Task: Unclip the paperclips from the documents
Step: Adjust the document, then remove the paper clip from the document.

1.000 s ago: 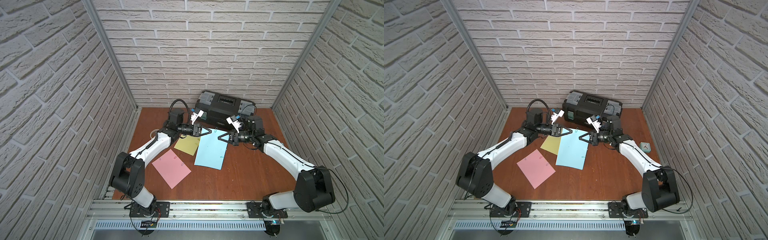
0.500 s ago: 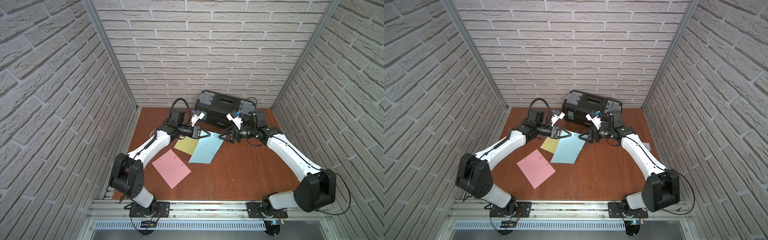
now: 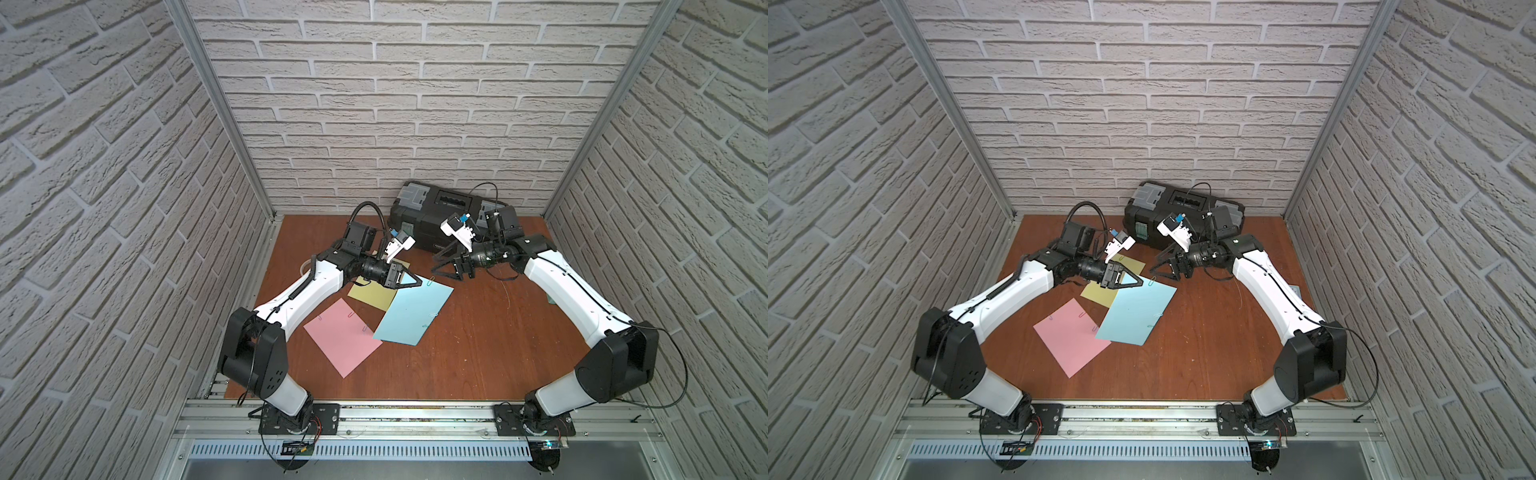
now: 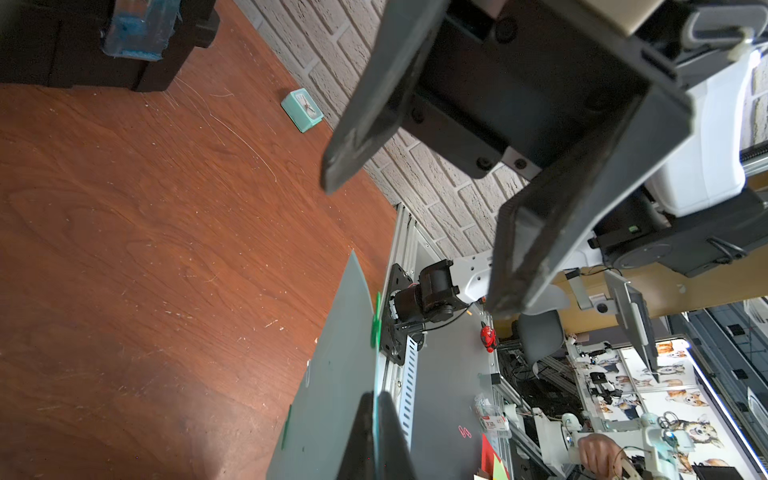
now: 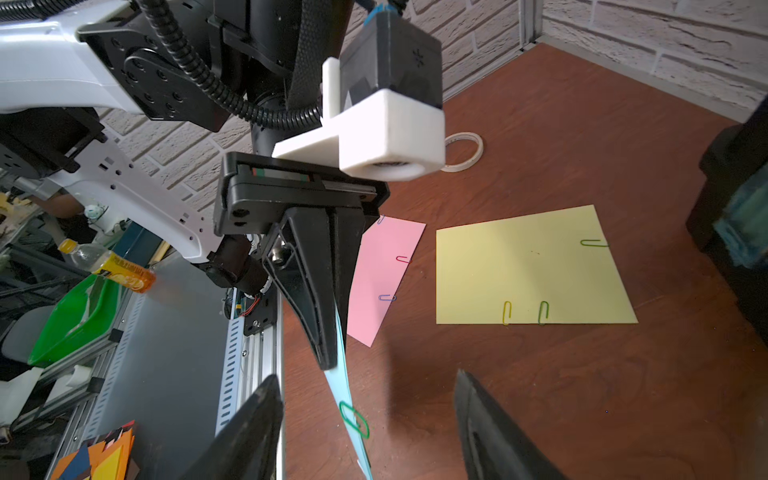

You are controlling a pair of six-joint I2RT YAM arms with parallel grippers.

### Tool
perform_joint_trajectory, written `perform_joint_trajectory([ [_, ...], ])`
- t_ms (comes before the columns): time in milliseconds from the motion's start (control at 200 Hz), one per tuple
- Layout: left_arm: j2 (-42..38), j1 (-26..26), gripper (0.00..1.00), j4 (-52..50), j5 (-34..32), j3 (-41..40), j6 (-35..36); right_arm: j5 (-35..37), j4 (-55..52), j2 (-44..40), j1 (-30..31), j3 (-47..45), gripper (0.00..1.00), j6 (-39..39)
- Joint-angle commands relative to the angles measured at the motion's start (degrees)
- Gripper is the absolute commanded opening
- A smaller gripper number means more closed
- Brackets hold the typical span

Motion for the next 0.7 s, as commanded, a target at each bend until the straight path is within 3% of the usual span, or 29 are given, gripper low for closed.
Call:
perform_joint_trajectory([
  [0, -2.7, -0.2, 0.00, -0.7, 1.4, 0.2, 2.9, -3.8, -3.6, 1.7, 0.9, 1.7, 0.61, -3.6],
  [475, -2.8, 0.0, 0.00, -1.1, 1.9, -0.4, 3.3, -7.4, -4.3, 1.6, 1.3, -1.1, 0.38, -4.6],
  [695, -3.1, 0.4, 0.00, -1.2, 2.0, -0.9, 3.4, -8.0, -4.4, 0.1, 1.1, -3.1, 0.34, -4.5],
])
